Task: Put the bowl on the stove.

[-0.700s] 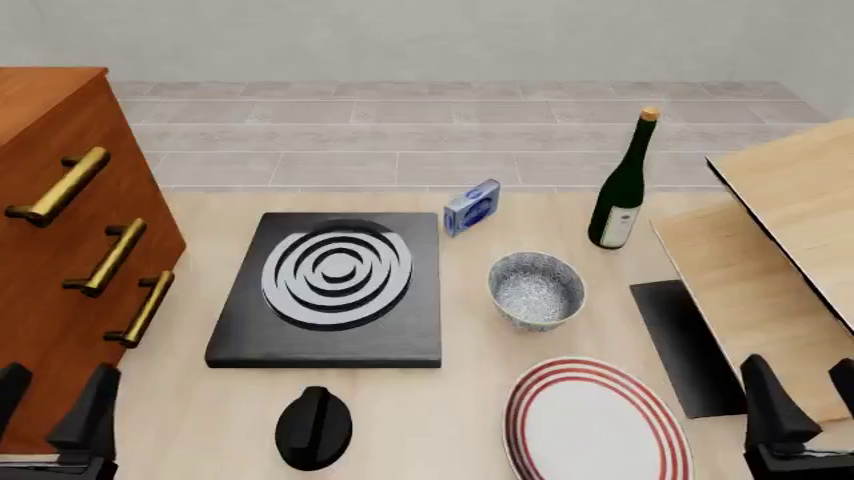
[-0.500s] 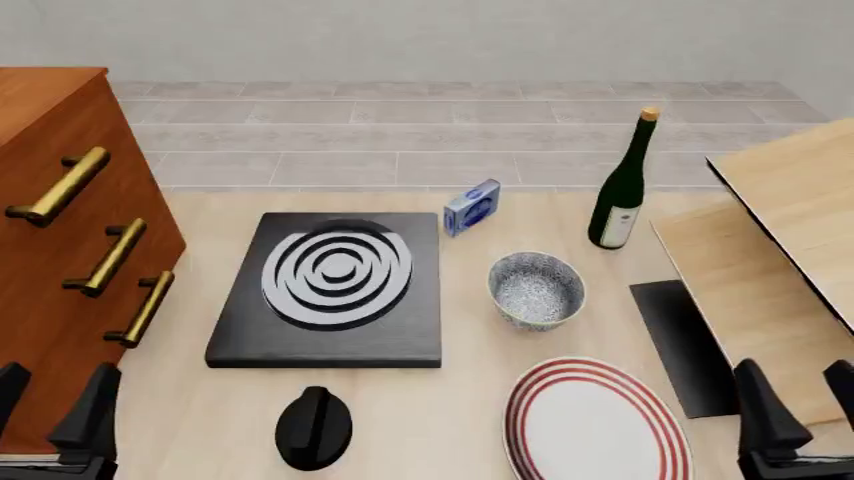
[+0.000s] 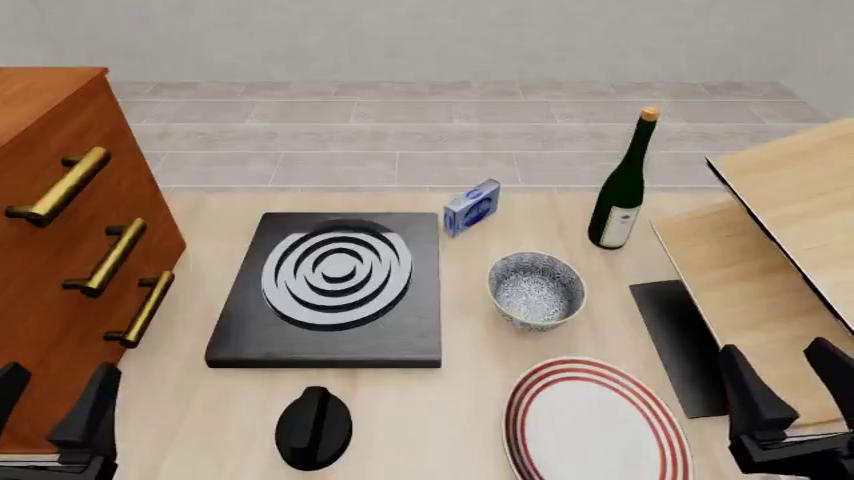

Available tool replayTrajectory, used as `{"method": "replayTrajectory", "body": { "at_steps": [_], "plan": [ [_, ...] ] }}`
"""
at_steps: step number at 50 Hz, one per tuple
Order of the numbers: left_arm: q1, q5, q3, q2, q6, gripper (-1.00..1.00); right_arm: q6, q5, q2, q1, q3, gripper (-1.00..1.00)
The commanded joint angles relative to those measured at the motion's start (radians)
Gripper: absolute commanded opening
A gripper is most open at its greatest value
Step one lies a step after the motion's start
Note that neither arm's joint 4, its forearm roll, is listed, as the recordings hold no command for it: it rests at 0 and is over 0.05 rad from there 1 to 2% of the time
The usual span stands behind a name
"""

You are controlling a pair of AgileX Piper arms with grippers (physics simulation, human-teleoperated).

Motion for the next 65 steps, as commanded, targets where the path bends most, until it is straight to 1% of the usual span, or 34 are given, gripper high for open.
{"method": "replayTrajectory", "body": {
  "at_steps": [1,2,3,5,6,8,9,11,12,16,18,19,22,23,27,28,29,31,33,34,35,36,39,40,42,43,50,52,54,55,57,62,63,65],
  "plan": [
    [0.0,0.0,0.0,0.0,0.0,1.0,-0.025,-0.022,0.191,0.069,-0.089,1.0],
    [0.0,0.0,0.0,0.0,0.0,1.0,-0.022,-0.028,0.241,0.067,-0.099,1.0],
    [0.0,0.0,0.0,0.0,0.0,1.0,0.001,-0.022,0.228,0.082,-0.11,1.0],
    [0.0,0.0,0.0,0.0,0.0,1.0,-0.01,-0.029,0.265,0.084,-0.124,1.0],
    [0.0,0.0,0.0,0.0,0.0,1.0,-0.006,-0.038,0.303,0.088,-0.13,1.0],
    [0.0,0.0,0.0,0.0,0.0,1.0,-0.008,-0.035,0.304,0.09,-0.141,1.0],
    [0.0,0.0,0.0,0.0,0.0,1.0,-0.009,-0.045,0.347,0.092,-0.147,1.0],
    [0.0,0.0,0.0,0.0,0.0,1.0,-0.007,-0.054,0.352,0.098,-0.151,1.0],
    [0.0,0.0,0.0,0.0,0.0,1.0,-0.005,-0.064,0.385,0.11,-0.158,1.0],
    [0.0,0.0,0.0,0.0,0.0,1.0,-0.004,-0.079,0.427,0.119,-0.174,1.0],
    [0.0,0.0,0.0,0.0,0.0,1.0,0.0,-0.097,0.473,0.131,-0.186,1.0],
    [0.0,0.0,0.0,0.0,0.0,1.0,-0.004,-0.111,0.503,0.133,-0.192,1.0],
    [0.0,0.0,0.0,0.0,0.0,1.0,-0.011,-0.114,0.525,0.136,-0.213,1.0],
    [0.0,0.0,0.0,0.0,0.0,1.0,-0.025,-0.119,0.538,0.133,-0.219,1.0],
    [0.0,0.0,0.0,0.0,0.0,1.0,-0.03,-0.118,0.587,0.142,-0.252,1.0],
    [0.0,0.0,0.0,0.0,0.0,1.0,-0.032,-0.119,0.633,0.133,-0.266,1.0],
    [0.0,0.0,0.0,0.0,0.0,1.0,-0.05,-0.137,0.636,0.131,-0.27,1.0],
    [0.0,0.0,0.0,0.0,0.0,1.0,-0.031,-0.143,0.67,0.143,-0.287,1.0],
    [0.0,0.0,0.0,0.0,0.0,1.0,-0.054,-0.156,0.703,0.137,-0.298,1.0],
    [0.0,0.0,0.0,0.0,0.0,1.0,-0.041,-0.16,0.723,0.141,-0.309,1.0],
    [0.0,0.0,0.0,0.0,0.0,1.0,-0.041,-0.16,0.723,0.141,-0.31,1.0],
    [0.0,0.0,0.0,0.0,0.0,1.0,-0.05,-0.158,0.751,0.143,-0.324,1.0],
    [0.0,0.0,0.0,0.0,0.0,1.0,-0.051,-0.155,0.782,0.152,-0.345,1.0],
    [0.0,0.0,0.0,0.0,0.0,1.0,-0.072,-0.163,0.807,0.146,-0.357,1.0],
    [0.0,0.0,0.0,0.0,0.0,1.0,-0.069,-0.164,0.818,0.147,-0.363,1.0],
    [0.0,0.0,0.0,0.0,0.0,1.0,-0.075,-0.171,0.847,0.145,-0.372,1.0],
    [0.0,0.0,0.0,0.0,0.0,1.0,-0.056,-0.178,0.959,0.164,-0.425,1.0],
    [0.0,0.0,0.0,0.0,0.0,1.0,-0.058,-0.182,0.987,0.167,-0.434,1.0],
    [0.0,0.0,0.0,0.0,0.0,1.0,-0.038,-0.181,1.009,0.175,-0.446,1.0],
    [0.0,0.0,0.0,0.0,0.0,1.0,-0.05,-0.181,1.019,0.168,-0.45,1.0],
    [0.0,0.0,0.0,0.0,0.0,1.0,-0.055,-0.182,1.028,0.164,-0.455,1.0],
    [0.0,0.0,0.0,0.0,0.0,1.0,-0.04,-0.181,1.075,0.167,-0.477,1.0],
    [0.0,0.0,0.0,0.0,0.0,1.0,-0.026,-0.184,1.08,0.165,-0.479,1.0],
    [0.0,0.0,0.0,0.0,0.0,1.0,-0.033,-0.199,1.104,0.16,-0.479,1.0]
  ]
}}
